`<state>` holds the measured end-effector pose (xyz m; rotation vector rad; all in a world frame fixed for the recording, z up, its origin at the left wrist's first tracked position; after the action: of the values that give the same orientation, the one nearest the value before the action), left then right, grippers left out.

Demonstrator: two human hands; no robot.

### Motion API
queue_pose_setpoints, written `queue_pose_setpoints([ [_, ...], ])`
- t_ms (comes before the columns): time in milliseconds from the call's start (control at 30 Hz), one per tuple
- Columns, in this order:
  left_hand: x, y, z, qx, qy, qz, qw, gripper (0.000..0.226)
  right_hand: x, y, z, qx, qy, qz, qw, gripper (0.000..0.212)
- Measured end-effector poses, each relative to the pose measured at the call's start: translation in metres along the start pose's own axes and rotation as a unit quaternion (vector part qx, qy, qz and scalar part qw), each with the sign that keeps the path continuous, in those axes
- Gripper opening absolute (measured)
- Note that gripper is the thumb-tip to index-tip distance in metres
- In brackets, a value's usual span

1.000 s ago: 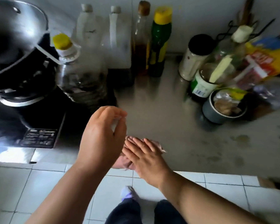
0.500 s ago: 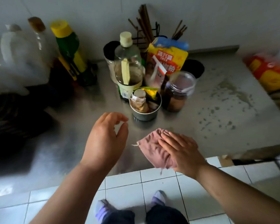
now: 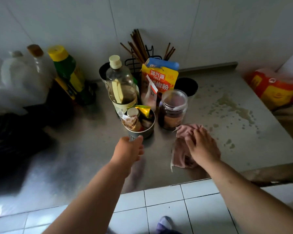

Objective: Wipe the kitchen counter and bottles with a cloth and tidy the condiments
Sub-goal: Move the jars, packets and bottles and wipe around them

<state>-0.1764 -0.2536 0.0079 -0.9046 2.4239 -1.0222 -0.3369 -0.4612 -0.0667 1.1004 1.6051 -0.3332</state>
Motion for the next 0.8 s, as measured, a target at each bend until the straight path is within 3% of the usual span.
queue_pose_setpoints([
  [133, 0.010, -0.016, 0.020, -0.035, 0.014, -0.094, 0.995, 0.025, -0.010, 0.034, -0.030, -0.086, -0.180, 0.092, 0.976, 0.037],
  [200, 0.011, -0.021, 0.029, -0.045, 0.011, -0.119, 0.992, 0.024, -0.003, 0.052, -0.044, -0.142, -0.150, 0.154, 0.966, 0.028],
  [267, 0.011, -0.023, 0.032, -0.044, 0.020, -0.136, 0.990, 0.022, 0.007, 0.069, -0.050, -0.147, -0.038, 0.241, 0.959, 0.029],
  [333, 0.010, -0.024, 0.032, -0.044, 0.034, -0.140, 0.989, 0.021, 0.016, 0.083, -0.047, -0.148, 0.012, 0.257, 0.955, 0.034],
  [533, -0.018, -0.022, 0.034, 0.005, 0.055, -0.085, 0.995, 0.024, 0.012, 0.129, -0.029, -0.142, -0.045, 0.242, 0.959, 0.032],
  [700, -0.061, -0.023, 0.032, 0.023, 0.055, 0.008, 0.998, 0.016, -0.009, 0.182, -0.025, -0.148, -0.174, 0.237, 0.944, 0.036],
  [800, -0.099, -0.020, 0.031, 0.024, 0.041, 0.011, 0.999, 0.010, -0.026, 0.221, -0.010, -0.140, -0.129, 0.288, 0.938, 0.038],
])
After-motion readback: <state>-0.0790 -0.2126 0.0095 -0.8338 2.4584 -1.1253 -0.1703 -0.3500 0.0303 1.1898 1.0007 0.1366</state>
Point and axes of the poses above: each hand's wrist, its own z-axis towards the middle knuckle, its own x-axis out of the palm, y = z × x, the point moved 5 cm from there along z, towards the middle knuckle, and after that the axes turned 13 degrees about y, right-handed, at the moved point
